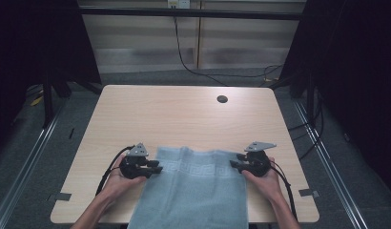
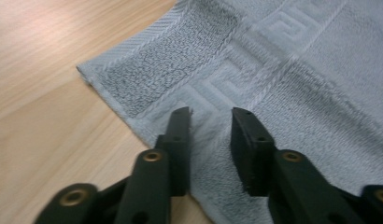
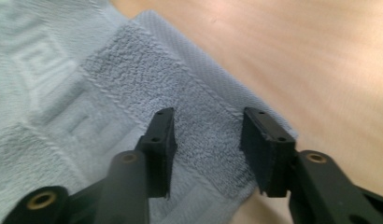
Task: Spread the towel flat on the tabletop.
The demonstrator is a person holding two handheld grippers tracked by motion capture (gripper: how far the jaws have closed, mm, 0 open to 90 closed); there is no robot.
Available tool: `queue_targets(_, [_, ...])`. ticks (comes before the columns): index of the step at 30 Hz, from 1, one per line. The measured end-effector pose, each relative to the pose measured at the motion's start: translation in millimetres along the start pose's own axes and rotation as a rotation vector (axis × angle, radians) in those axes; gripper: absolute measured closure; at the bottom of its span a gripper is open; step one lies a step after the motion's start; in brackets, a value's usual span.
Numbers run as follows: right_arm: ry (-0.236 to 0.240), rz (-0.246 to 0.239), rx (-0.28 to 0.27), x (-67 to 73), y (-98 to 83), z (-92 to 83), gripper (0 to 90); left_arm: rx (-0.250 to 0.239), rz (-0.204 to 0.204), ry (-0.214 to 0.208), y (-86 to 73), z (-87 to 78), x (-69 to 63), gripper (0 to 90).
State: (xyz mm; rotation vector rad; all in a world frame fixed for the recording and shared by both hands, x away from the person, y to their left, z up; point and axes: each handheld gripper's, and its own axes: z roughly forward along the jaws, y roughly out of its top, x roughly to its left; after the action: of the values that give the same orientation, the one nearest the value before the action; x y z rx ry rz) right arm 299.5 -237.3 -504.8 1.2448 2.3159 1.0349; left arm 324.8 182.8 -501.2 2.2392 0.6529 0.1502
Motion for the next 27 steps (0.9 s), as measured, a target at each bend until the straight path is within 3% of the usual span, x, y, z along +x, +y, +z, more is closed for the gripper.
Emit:
queue_targets(3, [-0.012, -0.007, -0.016, -1.3, 9.2, 12.0, 61.2, 0.005, 0.005, 0.06, -4.7, -6.1, 2.9, 76.2])
queue_targets(9, [-0.023, 0.023, 0.006, -12.8, 33.1, 34.2, 61.0, -0.025, -0.098, 0.073, -11.7, -13.8, 28.2, 77.3])
queue_targets(13, [-0.012, 0.075, -0.008, -21.3, 41.1, 43.3, 61.2, -0.034, -0.131, 0.089, -17.2, -19.5, 34.6, 77.4])
queue_targets(18, [0.006, 0.074, -0.005, -15.8, 39.0, 39.9, 55.4, -0.055, -0.164, 0.064, -21.9, -22.8, 37.8, 75.9])
queue_targets(22, [0.058, 0.065, -0.054, -5.7, 37.6, 24.4, 54.2, -0.07, -0.215, 0.028, -22.9, -26.1, 39.2, 65.8])
queue_targets(25, [0.064, 0.034, -0.05, -5.1, 37.1, 15.7, 54.1, -0.114, -0.244, 0.025, -23.4, -32.2, 45.9, 61.8])
queue_targets(27, [0.058, 0.049, -0.053, -9.9, 35.4, 12.7, 53.6, -0.135, -0.275, 0.045, -23.2, -36.1, 53.3, 60.5])
